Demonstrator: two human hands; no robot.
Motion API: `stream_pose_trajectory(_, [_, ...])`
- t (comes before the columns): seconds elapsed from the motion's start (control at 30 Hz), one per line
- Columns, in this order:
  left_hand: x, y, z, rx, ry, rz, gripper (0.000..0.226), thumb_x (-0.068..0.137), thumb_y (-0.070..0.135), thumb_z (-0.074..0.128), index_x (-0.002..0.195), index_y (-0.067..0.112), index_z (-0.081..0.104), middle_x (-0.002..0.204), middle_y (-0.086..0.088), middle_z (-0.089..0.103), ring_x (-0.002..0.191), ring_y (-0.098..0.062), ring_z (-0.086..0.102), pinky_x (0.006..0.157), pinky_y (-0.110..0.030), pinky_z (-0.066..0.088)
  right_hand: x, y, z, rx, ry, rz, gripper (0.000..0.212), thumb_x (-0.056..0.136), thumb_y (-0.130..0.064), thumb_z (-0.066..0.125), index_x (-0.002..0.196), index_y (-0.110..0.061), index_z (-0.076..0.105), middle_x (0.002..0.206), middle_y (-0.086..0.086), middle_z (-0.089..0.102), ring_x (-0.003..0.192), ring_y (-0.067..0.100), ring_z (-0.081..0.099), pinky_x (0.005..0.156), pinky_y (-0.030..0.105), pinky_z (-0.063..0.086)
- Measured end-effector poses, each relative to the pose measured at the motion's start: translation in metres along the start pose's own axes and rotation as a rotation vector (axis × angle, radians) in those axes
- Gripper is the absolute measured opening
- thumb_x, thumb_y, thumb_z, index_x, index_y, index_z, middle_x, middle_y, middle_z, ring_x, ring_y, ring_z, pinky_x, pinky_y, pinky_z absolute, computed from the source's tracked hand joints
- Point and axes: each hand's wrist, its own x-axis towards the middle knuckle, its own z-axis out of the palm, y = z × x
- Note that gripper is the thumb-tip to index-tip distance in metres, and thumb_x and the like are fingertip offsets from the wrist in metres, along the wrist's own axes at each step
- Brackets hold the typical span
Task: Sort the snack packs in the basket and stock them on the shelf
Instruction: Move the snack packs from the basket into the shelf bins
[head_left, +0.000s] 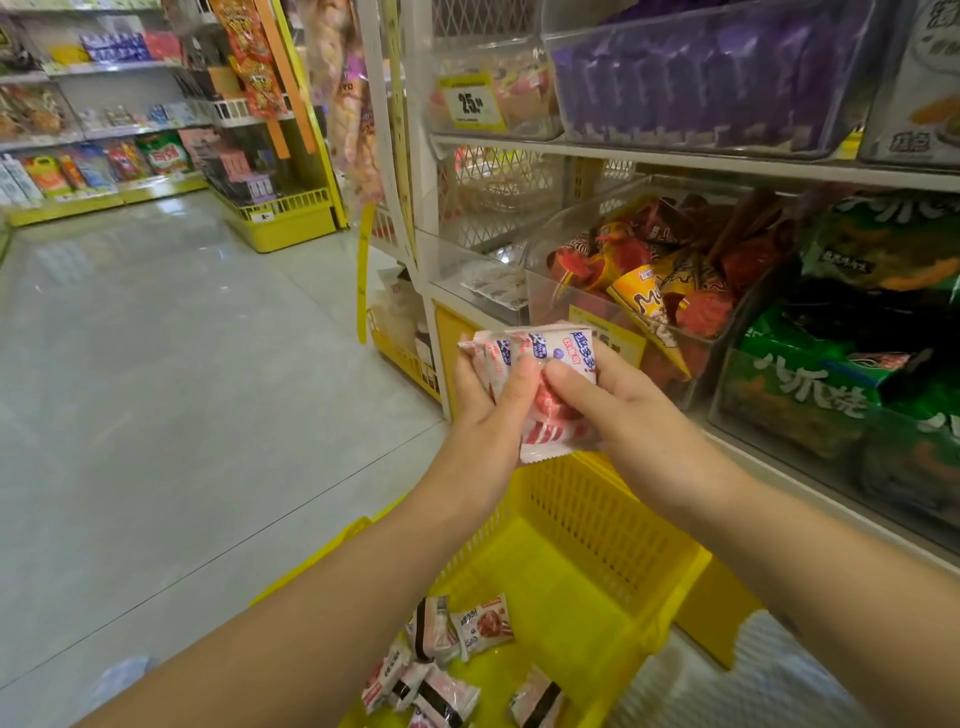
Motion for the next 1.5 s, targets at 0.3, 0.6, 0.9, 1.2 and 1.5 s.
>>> stream_pose_trajectory(0.3, [0.001, 0.014, 0.023, -0.245, -0.108, 0.095, 0.088, 0.067, 0.056, 0.069, 0.142, 0.039, 0.026, 0.129, -0.002, 0.062, 0.113, -0.018, 0.064, 0.100, -0.043, 0.048, -0.007, -0.029, -0.007, -0.020, -0.012, -0.041, 0.035, 0.099, -0.022, 0.047, 0.134, -0.023, 0.051, 0.122, 0.001, 0.066, 0.112, 0.020, 0.063, 0.091, 0.034, 0.052])
stream_pose_trajectory(0.6, [-0.018, 0.091, 0.105, -0.379, -0.223, 0.145, 0.081, 0.081, 0.051, 0.063, 0.147, 0.017, 0.033, 0.131, -0.013, 0.060, 0.115, -0.026, 0.062, 0.094, -0.041, 0.051, -0.072, -0.111, -0.040, -0.086, 0.203, -0.254, 0.042, 0.083, -0.038, 0.066, 0.124, -0.033, 0.059, 0.116, -0.004, 0.069, 0.105, 0.017, 0.067, 0.088, 0.038, 0.055])
stream_pose_trajectory(0.9, [-0.066, 0.179, 0.218, -0.299, -0.635, 0.363, 0.056, 0.088, 0.054, 0.046, 0.131, 0.019, 0.055, 0.126, -0.006, 0.065, 0.117, -0.014, 0.060, 0.100, -0.032, 0.048, -0.168, -0.225, -0.104, -0.252, 0.378, -0.377, 0.029, 0.080, -0.039, 0.068, 0.108, -0.033, 0.068, 0.098, -0.004, 0.073, 0.089, 0.014, 0.071, 0.072, 0.026, 0.056])
stream_pose_trajectory(1.2, [-0.113, 0.235, 0.335, 0.114, -0.768, 0.479, 0.045, 0.100, 0.054, 0.026, 0.112, 0.039, 0.067, 0.119, 0.009, 0.069, 0.118, -0.011, 0.059, 0.109, -0.039, 0.040, -0.272, -0.303, -0.169, -0.483, 0.745, -0.521, 0.037, 0.084, -0.021, 0.069, 0.120, -0.021, 0.063, 0.103, 0.002, 0.074, 0.095, 0.020, 0.070, 0.086, 0.038, 0.056])
stream_pose_trajectory(1.5, [-0.089, 0.251, 0.397, 0.315, -0.370, 0.506, 0.032, 0.086, 0.035, 0.067, 0.107, 0.021, 0.048, 0.102, -0.007, 0.067, 0.091, -0.027, 0.067, 0.084, -0.045, 0.055, -0.283, -0.314, -0.238, -1.092, 1.145, -0.258, 0.065, 0.071, -0.052, 0.070, 0.131, -0.033, 0.055, 0.112, 0.001, 0.063, 0.093, 0.013, 0.065, 0.085, 0.036, 0.054])
